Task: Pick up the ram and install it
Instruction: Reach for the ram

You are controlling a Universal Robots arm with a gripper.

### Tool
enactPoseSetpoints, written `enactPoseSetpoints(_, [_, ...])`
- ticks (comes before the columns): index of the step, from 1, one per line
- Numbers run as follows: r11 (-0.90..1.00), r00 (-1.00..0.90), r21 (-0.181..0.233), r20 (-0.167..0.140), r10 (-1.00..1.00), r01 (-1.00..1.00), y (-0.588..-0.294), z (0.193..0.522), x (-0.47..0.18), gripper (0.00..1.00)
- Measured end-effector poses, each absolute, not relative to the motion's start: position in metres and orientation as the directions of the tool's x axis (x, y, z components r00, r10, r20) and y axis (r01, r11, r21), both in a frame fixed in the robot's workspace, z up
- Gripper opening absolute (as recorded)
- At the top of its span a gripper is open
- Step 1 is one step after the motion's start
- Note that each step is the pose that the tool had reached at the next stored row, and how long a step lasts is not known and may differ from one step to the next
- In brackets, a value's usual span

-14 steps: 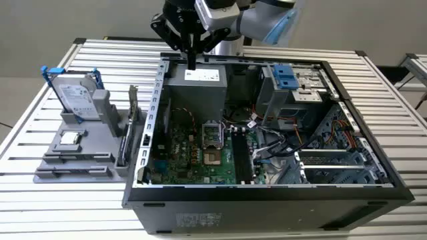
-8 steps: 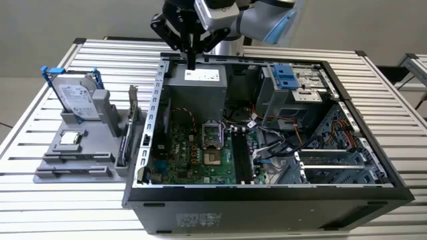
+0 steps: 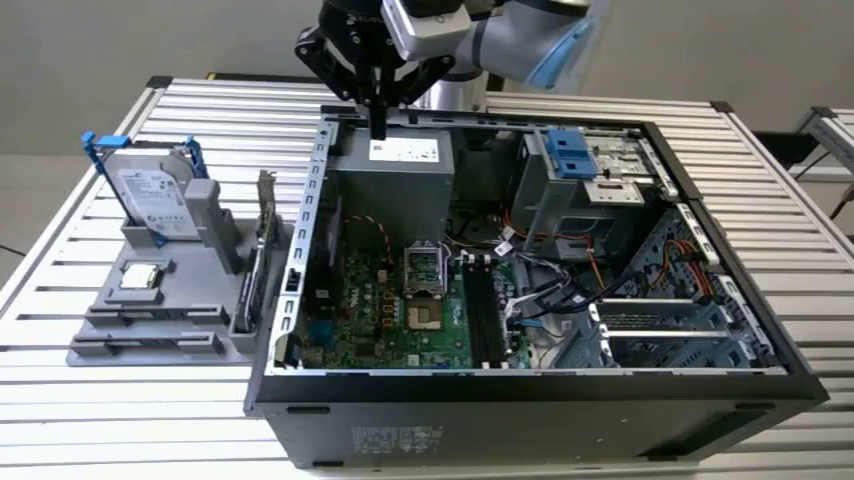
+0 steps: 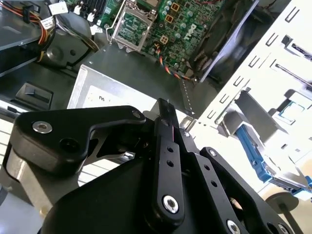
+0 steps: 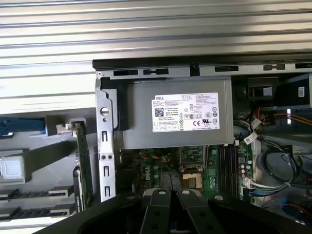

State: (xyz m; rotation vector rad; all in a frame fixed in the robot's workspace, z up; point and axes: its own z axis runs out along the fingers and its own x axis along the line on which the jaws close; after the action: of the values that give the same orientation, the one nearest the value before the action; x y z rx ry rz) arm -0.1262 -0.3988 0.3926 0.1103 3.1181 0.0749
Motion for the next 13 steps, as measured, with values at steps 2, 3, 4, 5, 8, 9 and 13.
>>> enactPoseSetpoints(2, [0.996, -0.997, 0.049, -0.019, 0.071, 0.07, -0.3988, 0.3926, -0.1263, 0.0])
enactPoseSetpoints(3, [0.996, -0.997, 0.049, -0.019, 0.071, 0.07, -0.3988, 0.3926, -0.1263, 0.0])
enactPoseSetpoints(4, [0.996, -0.997, 0.049, -0.019, 0.071, 0.07, -0.3988, 0.3926, -0.1264, 0.0])
enactPoseSetpoints(5, [0.996, -0.997, 0.049, -0.019, 0.071, 0.07, -0.3988, 0.3926, -0.1264, 0.0])
enactPoseSetpoints(8, [0.996, -0.997, 0.049, -0.019, 0.071, 0.07, -0.3988, 0.3926, -0.1265, 0.0])
enactPoseSetpoints(9, [0.996, -0.997, 0.049, -0.019, 0.071, 0.07, -0.3988, 0.3926, -0.1266, 0.0])
enactPoseSetpoints(13, [0.996, -0.997, 0.049, -0.019, 0.071, 0.07, -0.3988, 0.3926, -0.1287, 0.0])
